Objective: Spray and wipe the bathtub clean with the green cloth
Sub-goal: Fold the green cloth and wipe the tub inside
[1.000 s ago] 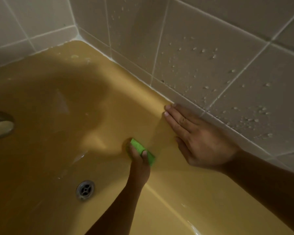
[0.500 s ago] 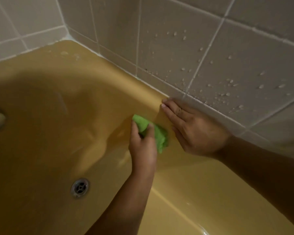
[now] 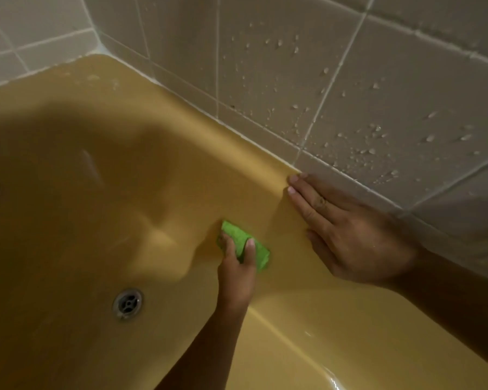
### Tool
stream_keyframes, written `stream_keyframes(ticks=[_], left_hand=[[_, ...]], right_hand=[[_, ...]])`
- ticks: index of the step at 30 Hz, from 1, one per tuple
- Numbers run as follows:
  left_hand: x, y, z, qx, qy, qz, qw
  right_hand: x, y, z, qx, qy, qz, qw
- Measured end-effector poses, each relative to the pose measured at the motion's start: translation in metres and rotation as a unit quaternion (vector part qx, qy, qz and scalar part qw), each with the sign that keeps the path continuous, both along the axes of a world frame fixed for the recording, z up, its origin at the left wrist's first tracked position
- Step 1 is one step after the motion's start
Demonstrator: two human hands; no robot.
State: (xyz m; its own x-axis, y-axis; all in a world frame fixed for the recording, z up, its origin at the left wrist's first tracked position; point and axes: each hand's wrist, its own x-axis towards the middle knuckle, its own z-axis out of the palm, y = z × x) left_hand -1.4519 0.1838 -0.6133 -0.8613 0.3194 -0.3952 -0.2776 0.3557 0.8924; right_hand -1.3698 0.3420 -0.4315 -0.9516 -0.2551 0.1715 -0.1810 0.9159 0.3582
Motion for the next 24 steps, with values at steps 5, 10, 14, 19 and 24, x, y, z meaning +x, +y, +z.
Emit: stream_keyframes(ticks=[5, 10, 14, 19, 24], left_hand=[[0.004, 0.001, -0.058, -0.056, -0.096, 0.000, 0.994], [0.001, 0.017, -0.046, 0.031, -0.171, 0.168, 0.970], [0.019, 0.035, 0.028, 0.178, -0.129, 0.204, 0.954], [0.023, 0.039, 0.111, 0.298, -0.011, 0.087, 0.951], [0.038, 0.035, 0.091, 0.159, 0.075, 0.047, 0.983]], right_hand=[[-0.001, 0.002, 0.000, 0.001, 0.002, 0.006, 1.000], [0.002, 0.004, -0.003, -0.013, 0.008, 0.008, 1.000], [0.013, 0.005, 0.001, -0.051, -0.007, -0.012, 0.999], [0.044, 0.014, 0.003, -0.063, -0.005, -0.019, 0.998], [0.044, 0.011, 0.003, -0.051, -0.014, -0.024, 0.998]])
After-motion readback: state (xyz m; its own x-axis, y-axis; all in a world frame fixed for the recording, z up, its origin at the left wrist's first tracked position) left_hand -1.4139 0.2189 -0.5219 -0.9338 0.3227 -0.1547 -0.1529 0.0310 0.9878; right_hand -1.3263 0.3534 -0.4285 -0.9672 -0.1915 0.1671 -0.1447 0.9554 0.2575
